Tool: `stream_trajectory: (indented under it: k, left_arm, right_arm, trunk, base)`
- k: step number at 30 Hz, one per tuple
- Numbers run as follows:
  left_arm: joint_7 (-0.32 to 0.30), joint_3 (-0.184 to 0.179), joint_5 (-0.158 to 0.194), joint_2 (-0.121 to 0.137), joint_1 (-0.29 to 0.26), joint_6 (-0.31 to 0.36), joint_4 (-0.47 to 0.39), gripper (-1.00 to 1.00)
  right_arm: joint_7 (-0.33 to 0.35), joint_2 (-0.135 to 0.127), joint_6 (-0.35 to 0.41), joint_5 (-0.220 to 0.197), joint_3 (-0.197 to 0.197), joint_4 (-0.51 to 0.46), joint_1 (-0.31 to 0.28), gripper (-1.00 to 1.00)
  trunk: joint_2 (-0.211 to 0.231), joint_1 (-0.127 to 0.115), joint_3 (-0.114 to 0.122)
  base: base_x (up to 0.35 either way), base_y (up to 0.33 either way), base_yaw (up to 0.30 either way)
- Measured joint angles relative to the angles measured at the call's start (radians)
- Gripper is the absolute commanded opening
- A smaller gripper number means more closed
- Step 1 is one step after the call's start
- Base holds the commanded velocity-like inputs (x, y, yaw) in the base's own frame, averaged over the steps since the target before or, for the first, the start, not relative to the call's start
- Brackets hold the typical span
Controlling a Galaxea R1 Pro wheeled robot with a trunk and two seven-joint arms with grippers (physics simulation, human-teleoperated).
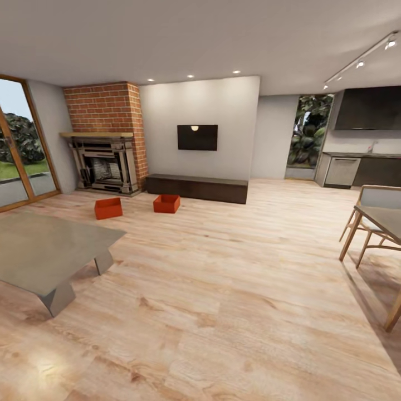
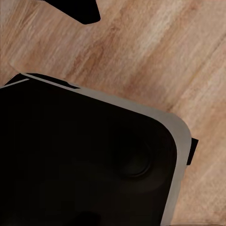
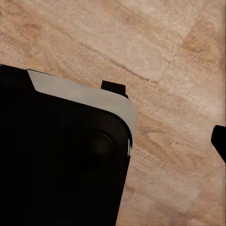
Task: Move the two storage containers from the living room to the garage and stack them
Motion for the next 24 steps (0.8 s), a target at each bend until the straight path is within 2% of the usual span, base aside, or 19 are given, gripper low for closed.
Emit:
stream_trajectory:
  k: [24]
  left_arm:
    - [0.0,-0.001,0.0,0.0,0.0,0.001,0.001,1.0]
  right_arm:
    - [-0.001,0.001,0.001,-0.005,-0.005,0.0,0.0,1.0]
  trunk:
    - [0.0,0.0,0.0]
  base:
    - [0.323,0.0,0.0]
